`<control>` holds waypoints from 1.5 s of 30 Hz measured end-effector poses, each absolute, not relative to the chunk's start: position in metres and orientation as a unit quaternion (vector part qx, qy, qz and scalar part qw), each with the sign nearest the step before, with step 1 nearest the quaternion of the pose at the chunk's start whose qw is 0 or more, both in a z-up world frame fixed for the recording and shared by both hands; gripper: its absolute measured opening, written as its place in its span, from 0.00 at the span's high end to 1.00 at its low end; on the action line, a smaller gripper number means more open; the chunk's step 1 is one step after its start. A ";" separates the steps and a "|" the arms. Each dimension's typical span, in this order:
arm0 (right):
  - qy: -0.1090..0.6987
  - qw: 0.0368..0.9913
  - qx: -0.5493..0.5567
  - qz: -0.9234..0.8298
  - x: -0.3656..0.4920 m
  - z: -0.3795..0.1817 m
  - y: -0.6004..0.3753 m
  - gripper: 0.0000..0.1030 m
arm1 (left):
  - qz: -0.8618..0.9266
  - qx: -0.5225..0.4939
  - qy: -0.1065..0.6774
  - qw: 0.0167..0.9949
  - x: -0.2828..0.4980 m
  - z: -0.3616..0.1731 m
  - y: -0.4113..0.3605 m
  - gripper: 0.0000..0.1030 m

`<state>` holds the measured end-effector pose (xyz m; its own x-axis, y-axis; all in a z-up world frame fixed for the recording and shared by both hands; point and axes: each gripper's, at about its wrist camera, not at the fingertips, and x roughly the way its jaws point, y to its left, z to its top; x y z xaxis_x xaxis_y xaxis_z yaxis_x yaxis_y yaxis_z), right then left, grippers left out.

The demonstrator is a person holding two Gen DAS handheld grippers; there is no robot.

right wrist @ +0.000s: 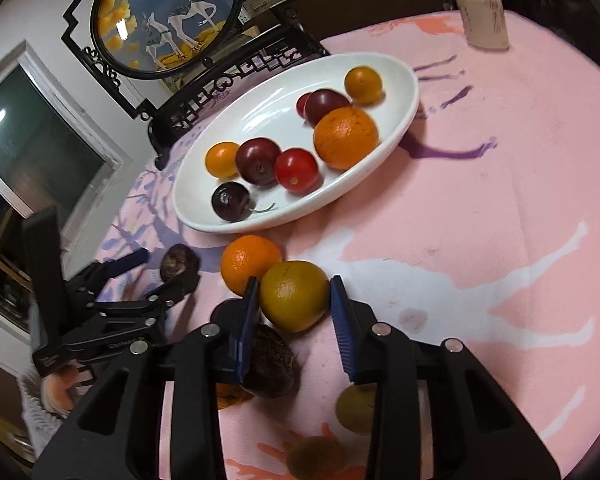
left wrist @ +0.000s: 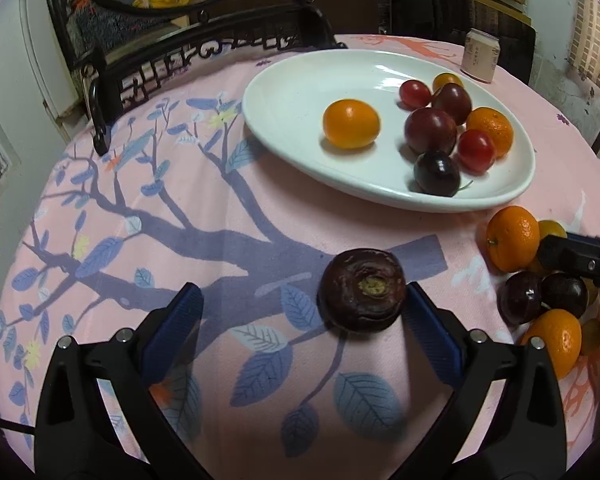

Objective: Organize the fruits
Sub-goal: 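Close the left gripper on the dark plum while the right grasps a yellow fruit, then release the plum and yellow fruit into the white plate from both grippers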

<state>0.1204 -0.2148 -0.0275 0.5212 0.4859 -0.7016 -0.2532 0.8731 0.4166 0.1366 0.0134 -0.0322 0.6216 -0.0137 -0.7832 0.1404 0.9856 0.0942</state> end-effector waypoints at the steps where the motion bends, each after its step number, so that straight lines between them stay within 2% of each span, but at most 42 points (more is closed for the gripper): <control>1: 0.437 0.866 0.124 0.207 0.119 -0.027 -0.216 0.66 | -0.050 0.078 0.429 0.898 0.135 -0.031 0.011 0.09; 2: 0.434 0.871 0.117 0.198 0.119 -0.026 -0.217 0.66 | -0.056 0.082 0.427 0.899 0.134 -0.031 0.008 0.13; 4: 0.433 0.875 0.110 0.188 0.119 -0.026 -0.219 0.66 | -0.078 0.080 0.423 0.899 0.132 -0.029 0.004 0.30; 7: 0.433 0.876 0.107 0.183 0.121 -0.027 -0.221 0.66 | -0.104 0.078 0.418 0.899 0.129 -0.027 0.000 0.61; 10: 0.431 0.878 0.105 0.181 0.121 -0.026 -0.221 0.66 | -0.105 0.084 0.414 0.900 0.126 -0.026 -0.005 0.62; 17: 0.373 0.904 0.121 0.171 0.113 0.006 -0.234 0.66 | -0.083 0.059 0.370 0.924 0.119 0.005 0.008 0.62; 24: 0.362 0.907 0.117 0.179 0.163 0.031 -0.213 0.66 | -0.054 0.056 0.353 0.932 0.180 0.037 0.001 0.62; 30: 0.360 0.908 0.114 0.183 0.205 0.025 -0.186 0.65 | -0.048 0.026 0.369 0.928 0.221 0.024 0.003 0.60; 32: 0.362 0.907 0.111 0.181 0.214 0.020 -0.185 0.61 | -0.046 0.022 0.382 0.923 0.229 0.015 0.007 0.59; 33: 0.363 0.907 0.114 0.182 0.216 0.018 -0.188 0.58 | -0.044 0.022 0.386 0.921 0.231 0.012 0.009 0.53; 34: 0.364 0.905 0.117 0.184 0.216 0.016 -0.191 0.57 | -0.040 0.020 0.384 0.922 0.231 0.012 0.011 0.42; 35: 0.365 0.905 0.118 0.184 0.216 0.016 -0.192 0.57 | -0.036 0.015 0.382 0.923 0.231 0.013 0.014 0.38; 38: 0.368 0.903 0.125 0.182 0.210 0.017 -0.200 0.56 | -0.041 0.009 0.376 0.926 0.226 0.019 0.015 0.34; 40: 0.368 0.903 0.131 0.181 0.202 0.019 -0.206 0.55 | -0.040 0.021 0.364 0.930 0.218 0.022 0.012 0.25; 42: 0.367 0.903 0.137 0.178 0.194 0.021 -0.212 0.48 | -0.036 0.039 0.350 0.935 0.207 0.024 0.008 0.18; 43: 0.365 0.903 0.140 0.176 0.190 0.022 -0.215 0.43 | -0.035 0.051 0.343 0.937 0.199 0.024 0.005 0.16; 45: 0.360 0.905 0.144 0.175 0.180 0.022 -0.221 0.40 | -0.037 0.057 0.343 0.937 0.190 0.022 0.002 0.15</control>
<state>0.1800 -0.2206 0.0224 0.6798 0.4200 -0.6012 -0.2128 0.8975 0.3864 0.1898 0.0021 0.0219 0.7623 -0.0311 -0.6465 0.1091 0.9907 0.0811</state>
